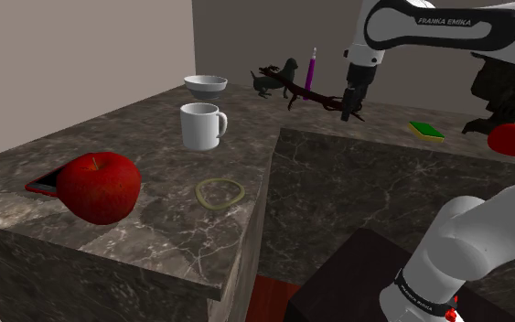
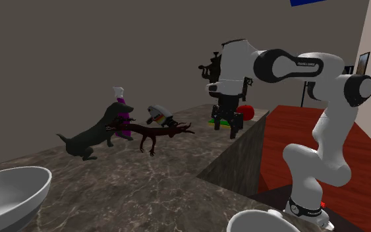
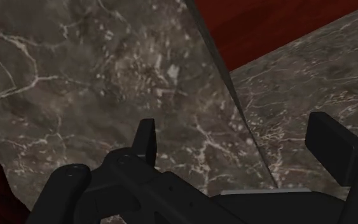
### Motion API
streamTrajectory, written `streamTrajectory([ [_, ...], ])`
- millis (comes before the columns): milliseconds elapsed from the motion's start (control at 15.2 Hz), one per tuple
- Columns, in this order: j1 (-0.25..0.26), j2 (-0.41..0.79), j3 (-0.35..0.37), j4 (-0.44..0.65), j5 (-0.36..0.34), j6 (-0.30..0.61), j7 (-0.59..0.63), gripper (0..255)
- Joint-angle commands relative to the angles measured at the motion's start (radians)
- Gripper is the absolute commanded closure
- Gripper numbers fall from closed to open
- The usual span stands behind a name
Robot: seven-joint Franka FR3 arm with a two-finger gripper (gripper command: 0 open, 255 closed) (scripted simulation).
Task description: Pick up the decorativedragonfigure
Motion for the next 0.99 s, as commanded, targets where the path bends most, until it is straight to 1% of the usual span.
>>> streamTrajectory([
  [0,0.01,0.074,-0.045,0.071,0.01,0.024,-0.084,0],
  [330,0.029,0.249,-0.143,0.253,0.077,0.051,-0.285,0],
  [594,0.03,0.415,-0.211,0.438,0.17,0.039,-0.452,0],
  [792,0.009,0.558,-0.25,0.61,0.265,0.001,-0.576,0],
  [924,-0.022,0.666,-0.267,0.748,0.337,-0.041,-0.652,0],
])
